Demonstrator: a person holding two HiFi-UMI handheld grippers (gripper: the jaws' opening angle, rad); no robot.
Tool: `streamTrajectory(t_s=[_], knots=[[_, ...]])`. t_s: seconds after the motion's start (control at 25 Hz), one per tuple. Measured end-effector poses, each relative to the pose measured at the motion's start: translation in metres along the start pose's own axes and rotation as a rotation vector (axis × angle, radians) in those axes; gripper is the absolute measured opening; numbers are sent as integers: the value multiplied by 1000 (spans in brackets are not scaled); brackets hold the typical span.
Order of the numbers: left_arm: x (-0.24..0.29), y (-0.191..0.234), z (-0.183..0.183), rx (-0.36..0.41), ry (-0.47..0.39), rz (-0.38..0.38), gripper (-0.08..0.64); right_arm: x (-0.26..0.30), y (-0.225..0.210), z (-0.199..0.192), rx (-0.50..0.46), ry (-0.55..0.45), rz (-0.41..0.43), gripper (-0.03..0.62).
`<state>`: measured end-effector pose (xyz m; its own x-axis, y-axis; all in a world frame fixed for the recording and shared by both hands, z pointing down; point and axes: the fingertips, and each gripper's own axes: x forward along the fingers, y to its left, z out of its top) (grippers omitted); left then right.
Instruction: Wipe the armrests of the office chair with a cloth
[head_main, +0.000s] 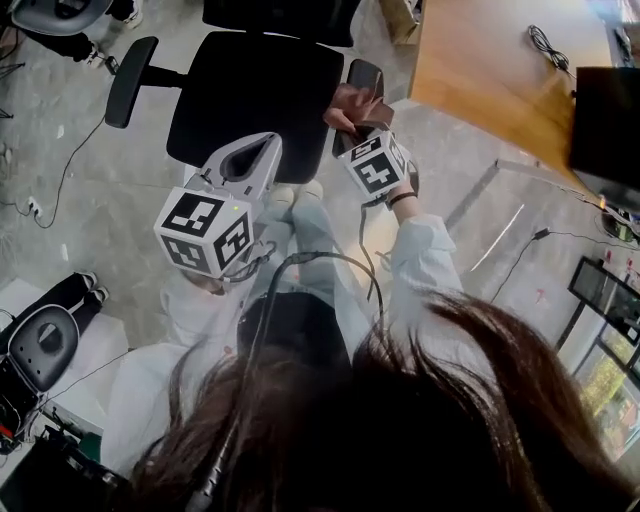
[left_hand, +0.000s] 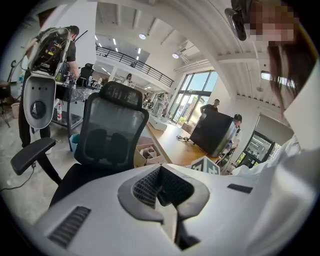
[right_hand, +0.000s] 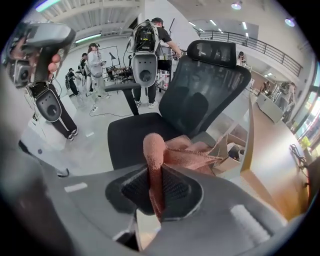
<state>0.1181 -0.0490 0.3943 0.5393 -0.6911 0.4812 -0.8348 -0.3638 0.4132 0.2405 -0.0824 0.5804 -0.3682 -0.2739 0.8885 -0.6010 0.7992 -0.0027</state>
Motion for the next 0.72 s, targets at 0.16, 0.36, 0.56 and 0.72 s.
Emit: streamTrajectory(t_s=[0.16,0.36,0.56,0.72], knots=[[-8,-12,4,17,0,-28,3,-23,35,-18,-3,-9,9,44],[-1,-24,0,37,6,-61,3,-30,54,-36,-7,-6,15,44],[-3,-27,-3,38,12,-75,3,-32,67,-48,11,9,28,44],[-6,-23,-2,26,10,-73,3,-34,67,-45,28,13,32,44]])
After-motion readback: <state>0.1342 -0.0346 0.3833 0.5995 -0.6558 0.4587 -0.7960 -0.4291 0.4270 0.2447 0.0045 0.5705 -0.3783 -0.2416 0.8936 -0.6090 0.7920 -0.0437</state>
